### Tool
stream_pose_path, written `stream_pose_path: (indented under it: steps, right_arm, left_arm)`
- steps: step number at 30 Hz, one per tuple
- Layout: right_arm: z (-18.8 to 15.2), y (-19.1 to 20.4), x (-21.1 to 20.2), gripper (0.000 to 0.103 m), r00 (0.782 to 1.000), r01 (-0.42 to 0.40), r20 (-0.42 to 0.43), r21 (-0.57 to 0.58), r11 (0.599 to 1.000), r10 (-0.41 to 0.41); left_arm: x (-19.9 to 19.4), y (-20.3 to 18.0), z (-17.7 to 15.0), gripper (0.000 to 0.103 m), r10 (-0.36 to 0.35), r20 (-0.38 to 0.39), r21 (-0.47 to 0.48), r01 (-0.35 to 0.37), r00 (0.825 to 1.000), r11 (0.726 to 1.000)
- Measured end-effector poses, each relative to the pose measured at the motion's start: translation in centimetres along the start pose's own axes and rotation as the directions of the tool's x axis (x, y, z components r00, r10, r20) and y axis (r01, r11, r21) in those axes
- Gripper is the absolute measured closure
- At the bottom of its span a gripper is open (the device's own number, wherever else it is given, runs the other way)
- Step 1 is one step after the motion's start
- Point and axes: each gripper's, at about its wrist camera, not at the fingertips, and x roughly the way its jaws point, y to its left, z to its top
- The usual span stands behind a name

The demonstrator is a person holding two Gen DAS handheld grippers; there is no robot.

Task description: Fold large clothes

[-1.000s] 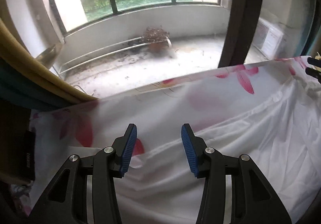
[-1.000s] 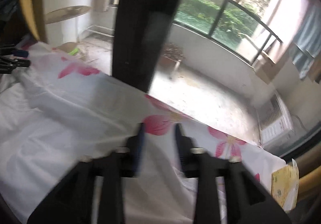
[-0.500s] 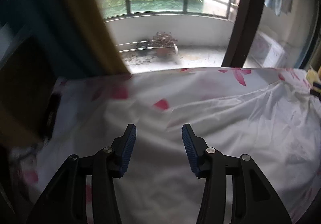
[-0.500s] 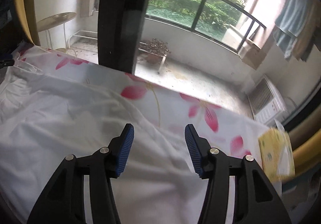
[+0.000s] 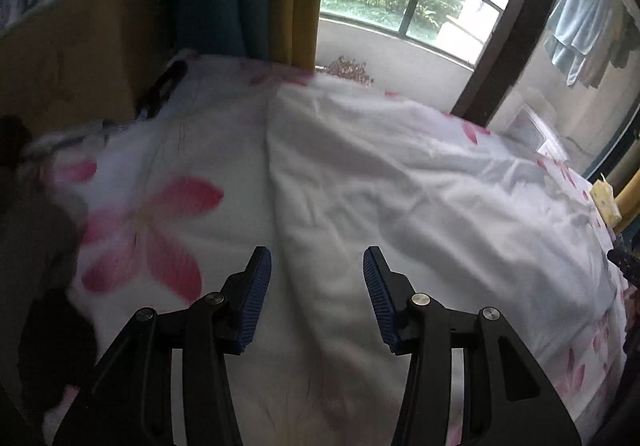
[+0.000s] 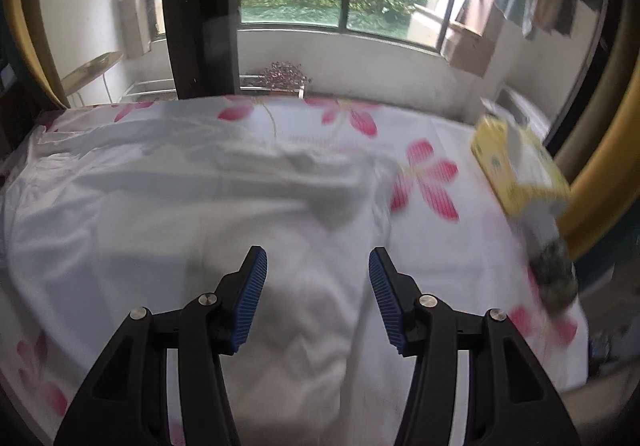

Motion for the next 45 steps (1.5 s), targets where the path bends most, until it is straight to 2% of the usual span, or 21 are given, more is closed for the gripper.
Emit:
stream_pose_path:
  steps: [5, 9, 12, 13, 14, 15, 16, 17, 20, 28, 45]
  right_arm:
    - [-3.1, -0.4, -0.3, 0.049, 0.999, -0.021, -0.034, 0.035, 0.999, 0.022]
    - [-4.9, -0.7, -0.9, 0.049, 0.997, -0.074, -0.023, 0.086, 0.994, 0.076]
    - [-6.0, -0.2, -1.4, 0.049, 0.996, -0.088, -0.006, 0.068, 0.994, 0.088]
    - [-6.2, -0.1, -1.5, 0.055, 0.997, -0.08, -0.004, 0.055, 0.995, 0.08]
    - [-6.2, -0.1, -1.7, 0.073, 0.997, -0.078, -0.002, 0.055, 0.995, 0.078]
    - [-6.2, -0.1, -1.8, 0.084, 0.995, -0.098, -0.001, 0.062, 0.993, 0.098]
    - [-6.3, -0.1, -1.8, 0.09, 0.993, -0.117, -0.002, 0.067, 0.991, 0.118]
    - [-6.4, 0.0, -1.9, 0.092, 0.994, -0.113, 0.0, 0.059, 0.992, 0.113]
    - [-6.7, 0.5, -2.6, 0.095, 0.994, -0.109, 0.008, 0.046, 0.993, 0.109]
    - [-7.9, 0.0, -5.9, 0.095, 0.993, -0.104, 0.065, 0.063, 0.993, 0.1]
    - [-13.1, 0.2, -10.4, 0.095, 0.994, -0.095, 0.072, 0.097, 0.991, 0.088]
  left_arm:
    - [-0.6, -0.3, -1.7, 0.052, 0.004, -0.002, 0.038, -0.004, 1.0, 0.999]
    - [-0.6, -1.0, -2.2, 0.052, 0.0, -0.017, 0.067, 0.002, 1.0, 0.998]
    - [-1.0, -1.2, -2.8, 0.052, -0.023, -0.015, 0.069, 0.024, 1.0, 0.997]
    - [-1.1, -1.4, -3.0, 0.052, -0.029, -0.011, 0.073, 0.03, 1.0, 0.997]
    - [-1.1, -1.6, -3.2, 0.053, -0.034, -0.007, 0.085, 0.034, 0.999, 0.996]
    - [-1.1, -1.9, -3.4, 0.054, -0.037, -0.003, 0.104, 0.037, 0.999, 0.994]
    - [-1.1, -2.3, -3.7, 0.076, -0.039, 0.0, 0.13, 0.039, 0.999, 0.991]
    - [-1.0, -2.4, -3.8, 0.092, -0.051, -0.01, 0.138, 0.051, 0.999, 0.989]
    - [-1.9, -2.5, -4.2, 0.096, -0.063, 0.001, 0.145, 0.063, 0.998, 0.987]
    - [-5.7, -2.6, -5.7, 0.097, -0.08, 0.044, 0.16, 0.072, 0.996, 0.984]
    - [-10.0, -2.3, -10.6, 0.097, -0.114, 0.013, 0.182, 0.109, 0.993, 0.977]
